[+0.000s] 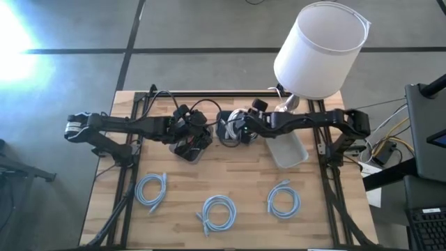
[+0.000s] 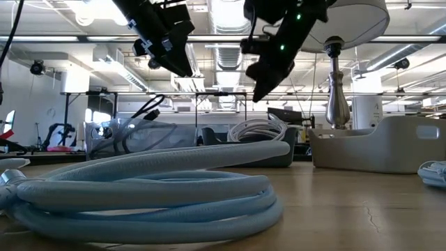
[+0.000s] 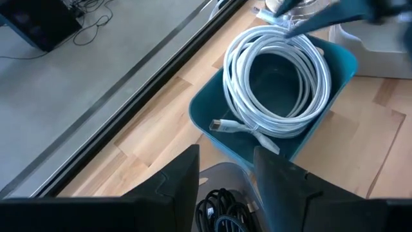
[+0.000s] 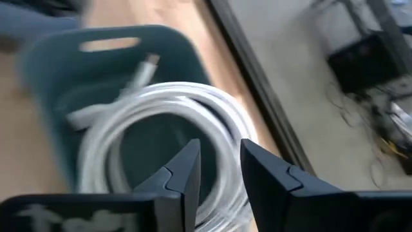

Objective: Sort HDMI cables
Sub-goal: Put the right blue HDMI cable into the white bin

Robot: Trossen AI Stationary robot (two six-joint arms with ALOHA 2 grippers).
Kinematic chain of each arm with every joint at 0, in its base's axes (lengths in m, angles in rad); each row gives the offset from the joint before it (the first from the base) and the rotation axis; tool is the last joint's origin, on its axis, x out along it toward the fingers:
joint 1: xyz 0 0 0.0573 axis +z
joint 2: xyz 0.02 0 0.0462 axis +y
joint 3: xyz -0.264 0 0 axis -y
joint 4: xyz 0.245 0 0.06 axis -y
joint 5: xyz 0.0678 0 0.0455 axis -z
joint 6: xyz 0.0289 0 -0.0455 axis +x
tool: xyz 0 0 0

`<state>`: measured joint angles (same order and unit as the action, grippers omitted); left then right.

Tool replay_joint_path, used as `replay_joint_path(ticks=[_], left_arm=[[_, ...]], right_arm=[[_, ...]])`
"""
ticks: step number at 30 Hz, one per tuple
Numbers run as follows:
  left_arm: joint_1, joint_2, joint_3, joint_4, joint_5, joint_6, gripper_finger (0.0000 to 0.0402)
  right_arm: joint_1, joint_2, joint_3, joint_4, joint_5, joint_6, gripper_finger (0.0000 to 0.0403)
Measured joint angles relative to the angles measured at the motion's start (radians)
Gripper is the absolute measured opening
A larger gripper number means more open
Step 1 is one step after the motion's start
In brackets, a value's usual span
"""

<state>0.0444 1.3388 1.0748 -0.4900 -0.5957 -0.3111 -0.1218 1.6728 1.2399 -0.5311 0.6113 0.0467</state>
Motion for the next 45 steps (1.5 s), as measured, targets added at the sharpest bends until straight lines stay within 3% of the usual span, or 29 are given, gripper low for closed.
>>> replay_joint_path(ticks=[16,28,37,45], left_arm=[[0.0,0.0,0.0,-0.005,0.0,-0.003,0.0152],[0.0,0.0,0.0,-0.005,0.0,-0.003,0.0152],[0.0,0.0,0.0,-0.004,0.0,-0.003,0.0152],[0.0,0.007,0.0,-0.004,-0.001,-0.003,0.0152]], right_arm=[[0.189,-0.015,0.079,-0.333,-0.113,0.084,0.0133],[0.319,-0.015,0.064,-0.516,-0.368,0.3,0.0158],[0.442,-0.015,-0.007,-0.506,-0.689,0.33,0.0164],[0.518,-0.013,-0.152,-0.388,-0.754,0.42,0.0164]])
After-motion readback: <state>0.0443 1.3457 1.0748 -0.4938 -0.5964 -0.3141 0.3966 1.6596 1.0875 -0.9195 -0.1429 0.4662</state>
